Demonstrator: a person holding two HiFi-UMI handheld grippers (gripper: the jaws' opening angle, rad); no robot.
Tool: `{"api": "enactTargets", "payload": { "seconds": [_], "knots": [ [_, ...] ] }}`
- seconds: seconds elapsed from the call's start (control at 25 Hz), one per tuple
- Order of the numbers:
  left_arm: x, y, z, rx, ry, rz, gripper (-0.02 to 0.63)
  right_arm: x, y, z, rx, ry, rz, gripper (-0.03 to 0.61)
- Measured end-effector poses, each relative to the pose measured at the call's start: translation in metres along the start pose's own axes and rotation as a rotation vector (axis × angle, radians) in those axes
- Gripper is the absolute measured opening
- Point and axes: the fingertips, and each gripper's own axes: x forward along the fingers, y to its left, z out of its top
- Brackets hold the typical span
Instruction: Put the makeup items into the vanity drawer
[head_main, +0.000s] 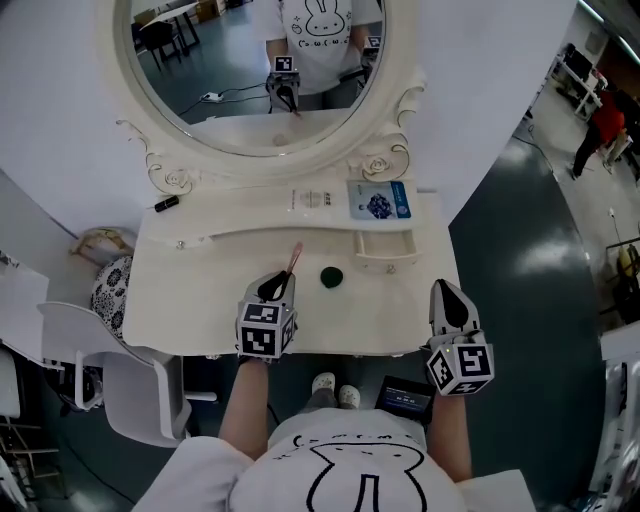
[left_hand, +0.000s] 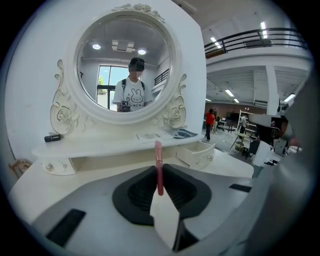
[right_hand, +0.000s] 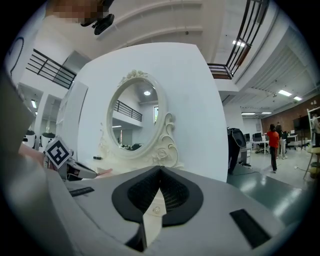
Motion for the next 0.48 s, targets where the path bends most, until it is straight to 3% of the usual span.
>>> {"api": "enactTargets", "payload": {
  "seconds": [0.48],
  "knots": [
    [0.011, -0.012, 0.017, 0.033, -0.059, -0.094, 0.06, -0.01, 0.002, -0.005, 0.02, -0.012, -0.056, 0.015]
  ]
}}
